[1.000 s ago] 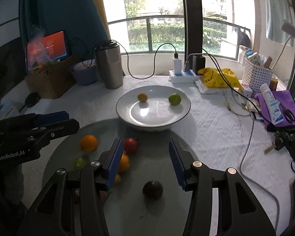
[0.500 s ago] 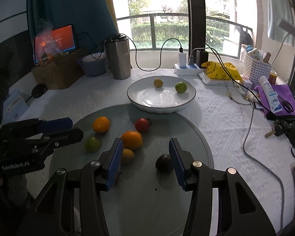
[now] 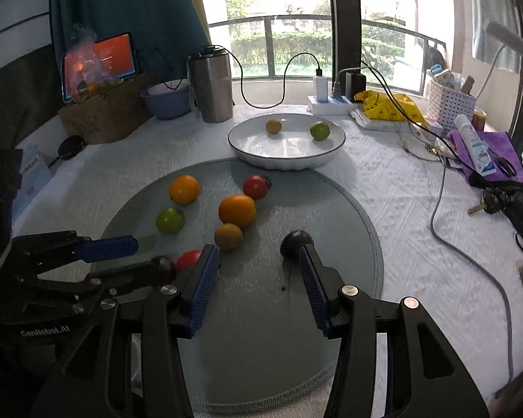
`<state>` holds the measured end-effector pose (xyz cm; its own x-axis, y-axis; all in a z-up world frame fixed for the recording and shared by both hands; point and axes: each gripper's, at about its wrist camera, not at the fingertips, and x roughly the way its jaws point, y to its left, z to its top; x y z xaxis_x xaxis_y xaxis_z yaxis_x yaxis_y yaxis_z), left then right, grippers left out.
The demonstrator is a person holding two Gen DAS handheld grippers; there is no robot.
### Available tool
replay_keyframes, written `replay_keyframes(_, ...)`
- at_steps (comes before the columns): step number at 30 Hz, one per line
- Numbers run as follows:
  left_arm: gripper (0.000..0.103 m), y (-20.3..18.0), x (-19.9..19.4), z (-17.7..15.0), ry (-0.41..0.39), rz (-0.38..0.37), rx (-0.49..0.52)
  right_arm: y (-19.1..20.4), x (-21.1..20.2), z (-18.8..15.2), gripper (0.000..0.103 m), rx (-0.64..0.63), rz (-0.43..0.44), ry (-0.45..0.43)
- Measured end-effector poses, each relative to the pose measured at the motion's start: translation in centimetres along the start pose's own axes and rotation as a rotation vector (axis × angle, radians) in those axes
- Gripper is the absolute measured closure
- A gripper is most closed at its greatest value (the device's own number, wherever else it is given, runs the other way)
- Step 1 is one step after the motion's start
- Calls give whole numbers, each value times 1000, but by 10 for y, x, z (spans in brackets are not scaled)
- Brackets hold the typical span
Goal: Organize fruits
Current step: 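Move both open grippers back to the mat toward the dark plums, then grasp the dark plum with the left gripper while the right gripper grasps the red tomato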
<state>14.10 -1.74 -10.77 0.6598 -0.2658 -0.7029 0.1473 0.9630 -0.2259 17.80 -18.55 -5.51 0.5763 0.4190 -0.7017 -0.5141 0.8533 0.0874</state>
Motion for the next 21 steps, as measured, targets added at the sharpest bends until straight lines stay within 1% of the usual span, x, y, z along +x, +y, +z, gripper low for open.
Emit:
replay_keyframes(3, 58, -4, 4, -3, 14, 0, 12, -1, 0, -5, 52, 10, -1, 6)
replay_keyframes(11, 58, -3, 17, -5, 52, 47, 44, -4, 1, -6, 52, 23, 2, 10)
replay_keyframes(16, 58, 0, 22, -3, 61, 33, 49, -2, 5, -6, 52, 35, 6, 18)
replay_keyframes(20, 59, 0, 25, -1, 61, 17, 62, 7, 7, -5, 52, 6, 18, 19)
replay_keyframes(21, 64, 0, 25, -1, 61, 15, 63, 8, 8, -5, 52, 5, 20, 21)
